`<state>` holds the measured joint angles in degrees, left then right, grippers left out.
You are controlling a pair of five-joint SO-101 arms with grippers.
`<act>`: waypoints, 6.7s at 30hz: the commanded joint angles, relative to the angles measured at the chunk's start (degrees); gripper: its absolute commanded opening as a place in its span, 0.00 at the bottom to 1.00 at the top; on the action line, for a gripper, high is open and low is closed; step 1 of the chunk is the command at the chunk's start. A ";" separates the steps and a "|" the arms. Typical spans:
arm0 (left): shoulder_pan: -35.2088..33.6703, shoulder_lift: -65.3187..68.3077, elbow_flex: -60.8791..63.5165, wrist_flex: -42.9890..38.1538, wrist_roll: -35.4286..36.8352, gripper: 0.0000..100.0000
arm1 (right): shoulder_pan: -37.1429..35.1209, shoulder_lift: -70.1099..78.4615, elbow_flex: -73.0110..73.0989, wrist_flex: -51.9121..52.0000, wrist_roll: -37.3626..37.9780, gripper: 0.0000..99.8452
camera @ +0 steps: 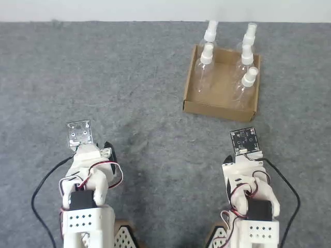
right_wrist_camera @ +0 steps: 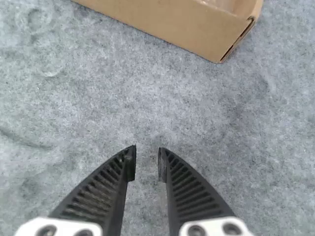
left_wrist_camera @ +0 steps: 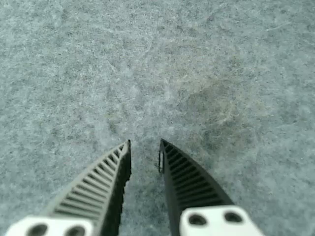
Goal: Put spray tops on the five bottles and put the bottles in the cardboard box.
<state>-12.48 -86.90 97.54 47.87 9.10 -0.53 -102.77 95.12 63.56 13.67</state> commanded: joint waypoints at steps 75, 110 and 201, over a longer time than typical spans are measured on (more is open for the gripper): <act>-0.09 -0.88 -0.57 0.18 0.44 0.08 | 0.48 0.31 1.32 -0.66 0.62 0.03; -0.09 -0.88 -0.57 0.18 0.44 0.08 | 0.48 0.31 1.32 -0.66 0.62 0.03; 0.00 -0.88 -0.57 0.18 0.62 0.08 | 0.48 0.31 1.32 4.18 0.53 0.03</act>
<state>-12.48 -86.90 97.54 47.87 9.19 -0.53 -102.77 95.12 64.35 13.76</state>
